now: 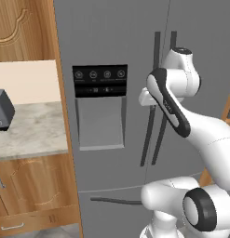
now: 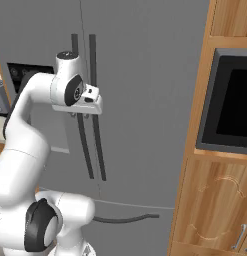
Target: There is a bowl on the dining counter. Grab a lemon wedge from the fridge and place it in the bowl. Then get the liquor bottle and glass cup from the cabinet and place them next to the bowl.
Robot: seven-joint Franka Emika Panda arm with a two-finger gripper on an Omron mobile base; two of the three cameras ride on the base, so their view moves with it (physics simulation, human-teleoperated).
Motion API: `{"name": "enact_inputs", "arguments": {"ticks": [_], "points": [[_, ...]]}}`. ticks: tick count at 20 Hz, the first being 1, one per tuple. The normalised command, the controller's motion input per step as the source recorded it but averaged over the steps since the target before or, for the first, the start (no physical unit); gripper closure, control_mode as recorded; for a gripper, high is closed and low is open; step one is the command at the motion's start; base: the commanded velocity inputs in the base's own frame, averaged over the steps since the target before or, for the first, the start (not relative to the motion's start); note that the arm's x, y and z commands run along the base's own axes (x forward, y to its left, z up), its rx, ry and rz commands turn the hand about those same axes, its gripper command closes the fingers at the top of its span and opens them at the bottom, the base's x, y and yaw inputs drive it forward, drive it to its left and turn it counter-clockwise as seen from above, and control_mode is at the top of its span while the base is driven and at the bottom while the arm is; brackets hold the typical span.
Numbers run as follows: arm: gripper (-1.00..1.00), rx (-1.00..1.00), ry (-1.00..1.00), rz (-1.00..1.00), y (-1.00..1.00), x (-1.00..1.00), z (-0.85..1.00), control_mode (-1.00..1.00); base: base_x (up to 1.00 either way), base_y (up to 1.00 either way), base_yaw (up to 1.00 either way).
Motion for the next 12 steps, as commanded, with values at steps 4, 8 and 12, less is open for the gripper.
{"name": "enact_inputs", "arguments": {"ticks": [4, 8, 12], "points": [[-1.0, 0.0, 0.0, 0.0, 0.0, 0.0, 0.0, 1.0, -0.04, 0.0, 0.0], [-1.0, 0.0, 0.0, 0.0, 0.0, 0.0, 0.0, 1.0, -0.5, -0.06, -0.01], [-1.0, 0.0, 0.0, 0.0, 0.0, 0.0, 0.0, 1.0, -0.49, -0.15, -0.04]]}}
